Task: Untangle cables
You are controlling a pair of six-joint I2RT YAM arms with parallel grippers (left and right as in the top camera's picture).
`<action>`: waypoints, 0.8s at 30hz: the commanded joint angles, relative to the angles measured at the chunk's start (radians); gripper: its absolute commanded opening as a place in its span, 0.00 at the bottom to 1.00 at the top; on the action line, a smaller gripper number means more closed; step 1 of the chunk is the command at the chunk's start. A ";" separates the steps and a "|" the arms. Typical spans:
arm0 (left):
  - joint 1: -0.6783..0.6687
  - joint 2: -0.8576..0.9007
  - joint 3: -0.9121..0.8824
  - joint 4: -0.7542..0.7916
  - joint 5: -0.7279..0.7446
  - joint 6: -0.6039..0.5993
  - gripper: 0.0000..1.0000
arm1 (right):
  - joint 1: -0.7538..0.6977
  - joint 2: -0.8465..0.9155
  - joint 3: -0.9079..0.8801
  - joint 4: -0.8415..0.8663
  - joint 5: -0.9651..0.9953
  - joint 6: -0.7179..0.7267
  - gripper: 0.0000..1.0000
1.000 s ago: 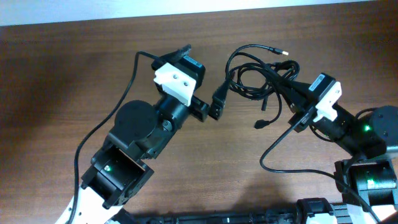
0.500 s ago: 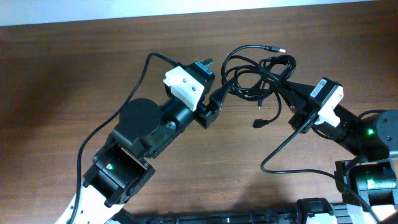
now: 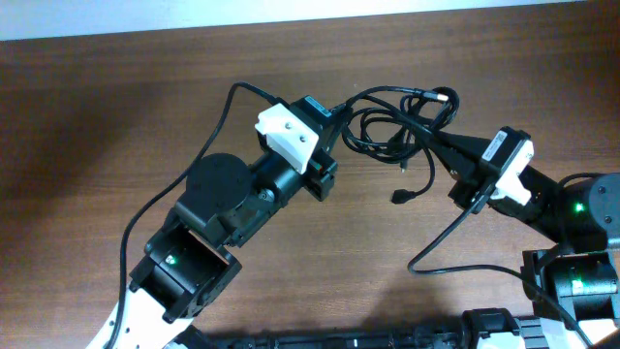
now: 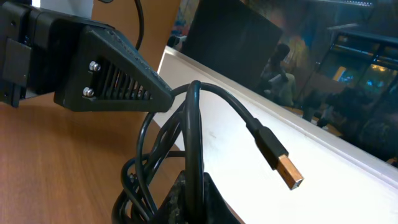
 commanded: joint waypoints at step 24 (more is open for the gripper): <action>0.002 0.004 0.014 -0.333 -0.135 -0.282 0.00 | -0.002 -0.006 0.008 0.083 0.281 0.007 0.04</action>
